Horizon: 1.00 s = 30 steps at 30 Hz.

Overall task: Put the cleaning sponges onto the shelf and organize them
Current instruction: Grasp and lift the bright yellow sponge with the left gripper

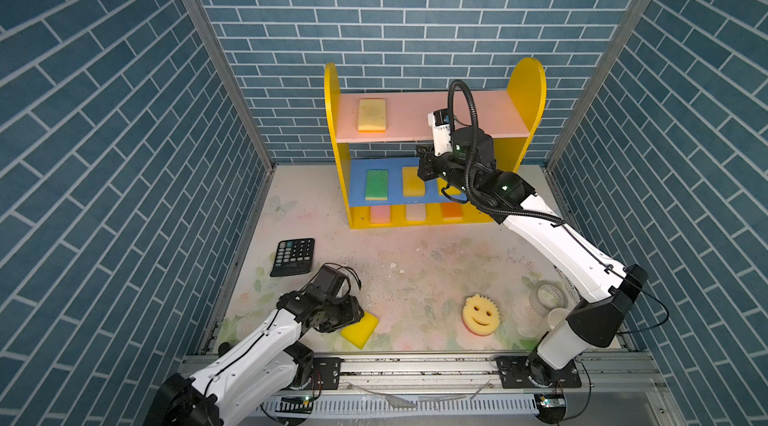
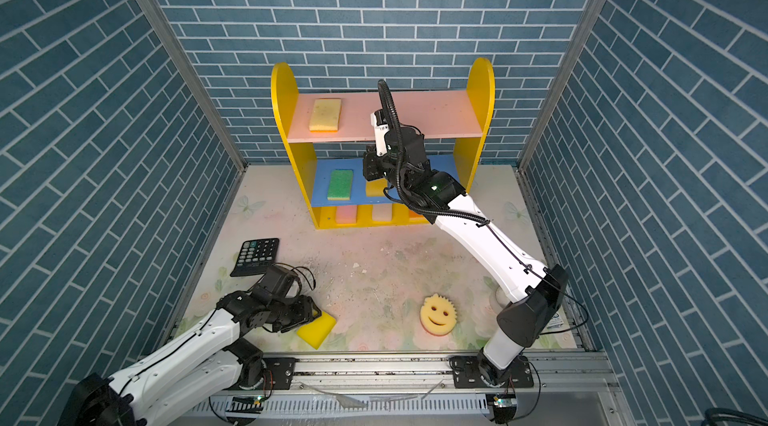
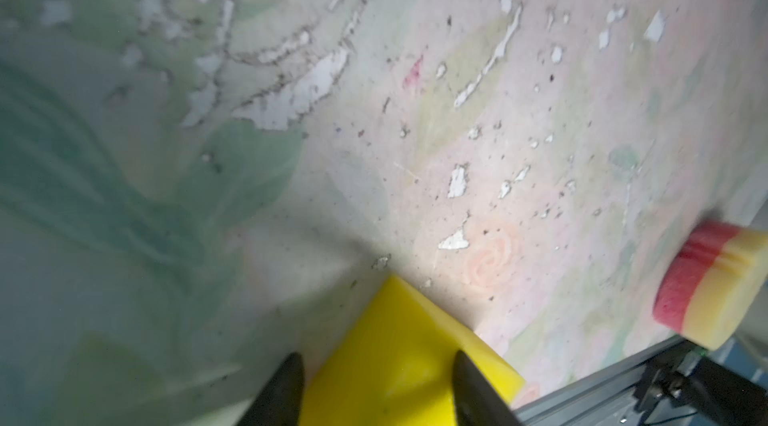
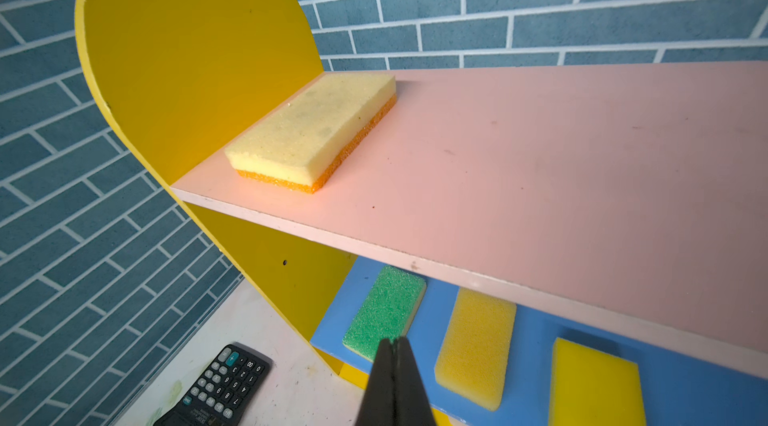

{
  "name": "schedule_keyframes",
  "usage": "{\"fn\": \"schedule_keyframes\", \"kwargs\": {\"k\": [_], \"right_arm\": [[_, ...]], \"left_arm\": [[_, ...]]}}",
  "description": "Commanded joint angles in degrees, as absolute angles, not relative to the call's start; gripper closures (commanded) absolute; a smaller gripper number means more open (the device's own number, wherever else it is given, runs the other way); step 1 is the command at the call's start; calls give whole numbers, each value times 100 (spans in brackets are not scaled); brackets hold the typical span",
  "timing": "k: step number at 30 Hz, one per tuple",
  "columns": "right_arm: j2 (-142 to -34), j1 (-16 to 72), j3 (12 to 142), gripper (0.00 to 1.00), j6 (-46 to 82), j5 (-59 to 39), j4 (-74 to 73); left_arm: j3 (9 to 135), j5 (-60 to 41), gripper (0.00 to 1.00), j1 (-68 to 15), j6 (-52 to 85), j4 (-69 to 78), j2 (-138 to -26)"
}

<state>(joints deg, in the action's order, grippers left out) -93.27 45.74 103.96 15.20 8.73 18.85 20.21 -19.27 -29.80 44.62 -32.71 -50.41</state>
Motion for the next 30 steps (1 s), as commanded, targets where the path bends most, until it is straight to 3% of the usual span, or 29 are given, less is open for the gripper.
{"fn": "schedule_keyframes", "kwargs": {"k": [1,5,11,18,26,30], "right_arm": [[-9369,4555,10293,99,1634,994,1887],[-9401,4553,10290,99,1644,1034,1902],[-9503,4811,10330,100,1343,985,1975],[-9488,5653,9676,99,482,1253,1805],[-9419,5719,8974,56,1136,79,1423],[-9303,5734,8731,47,1321,-117,1017]], "left_arm": [[2072,-1904,71,-3020,4367,-3019,-5274],[2357,-1546,93,-3021,4453,-2602,-5443],[3281,-693,100,-2978,4446,-2232,-6028],[4043,-845,100,-2697,4339,-1861,-6293],[4799,-330,100,-2217,4068,-2355,-5355],[4921,107,100,-1929,3888,-2725,-4758]]}}
